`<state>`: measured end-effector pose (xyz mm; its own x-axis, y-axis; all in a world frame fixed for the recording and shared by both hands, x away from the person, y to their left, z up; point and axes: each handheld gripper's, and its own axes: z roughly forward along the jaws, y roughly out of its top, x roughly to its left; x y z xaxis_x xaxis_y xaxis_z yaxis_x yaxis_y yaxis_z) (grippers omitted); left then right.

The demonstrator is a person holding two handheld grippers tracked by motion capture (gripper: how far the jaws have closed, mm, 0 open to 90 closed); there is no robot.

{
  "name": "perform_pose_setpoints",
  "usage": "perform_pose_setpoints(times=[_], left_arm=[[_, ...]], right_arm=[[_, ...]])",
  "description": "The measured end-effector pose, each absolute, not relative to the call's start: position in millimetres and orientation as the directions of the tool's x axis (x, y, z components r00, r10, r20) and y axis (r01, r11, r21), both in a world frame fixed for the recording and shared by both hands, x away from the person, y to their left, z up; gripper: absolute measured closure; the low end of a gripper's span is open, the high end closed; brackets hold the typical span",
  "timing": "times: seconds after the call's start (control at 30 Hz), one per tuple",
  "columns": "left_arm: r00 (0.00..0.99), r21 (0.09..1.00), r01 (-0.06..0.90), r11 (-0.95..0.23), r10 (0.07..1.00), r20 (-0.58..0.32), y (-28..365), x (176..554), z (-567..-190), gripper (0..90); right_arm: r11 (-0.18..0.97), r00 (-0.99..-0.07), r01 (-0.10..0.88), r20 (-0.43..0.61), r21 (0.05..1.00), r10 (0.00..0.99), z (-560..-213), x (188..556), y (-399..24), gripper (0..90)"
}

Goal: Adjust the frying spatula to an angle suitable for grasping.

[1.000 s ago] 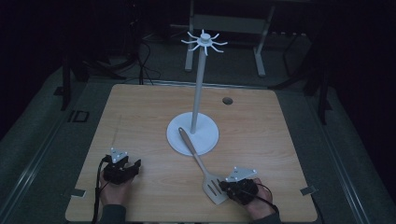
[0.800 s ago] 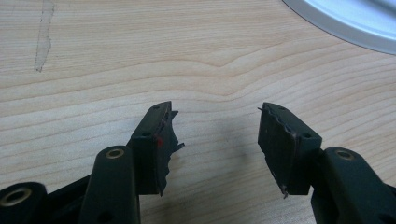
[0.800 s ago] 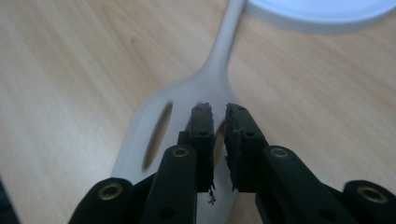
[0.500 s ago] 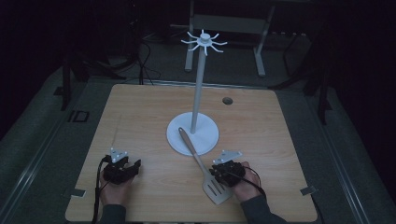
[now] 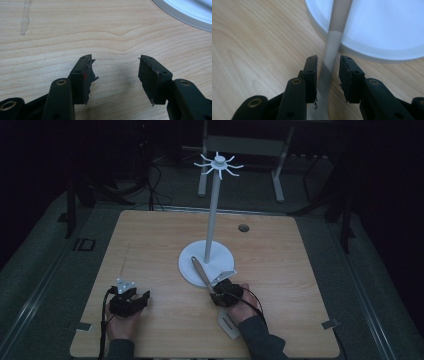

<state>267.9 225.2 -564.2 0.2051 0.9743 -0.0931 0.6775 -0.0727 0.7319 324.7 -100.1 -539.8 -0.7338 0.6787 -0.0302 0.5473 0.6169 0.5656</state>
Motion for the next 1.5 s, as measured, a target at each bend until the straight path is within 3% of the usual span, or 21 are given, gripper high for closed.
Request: perform_pose_setpoints(times=[0.33,0.9,1.5], left_arm=[[0.191,0.73,0.681,-0.057,0.976,-0.103,227.2,267.8,-564.6,45.1],[0.193,0.721,0.69,-0.065,0.976,-0.097,225.9,268.5,-565.6,45.1],[0.188,0.724,0.687,-0.055,0.977,-0.104,226.6,268.8,-565.6,45.0]], right_arm=[[0.629,-0.733,0.566,-0.024,0.532,0.68,-543.1,327.7,-101.4,78.1],[0.598,-0.687,0.613,-0.026,0.517,0.727,-542.7,318.9,-168.8,77.6],[0.68,-0.736,0.594,-0.052,0.429,0.675,-527.0,353.5,-139.1,70.5]])
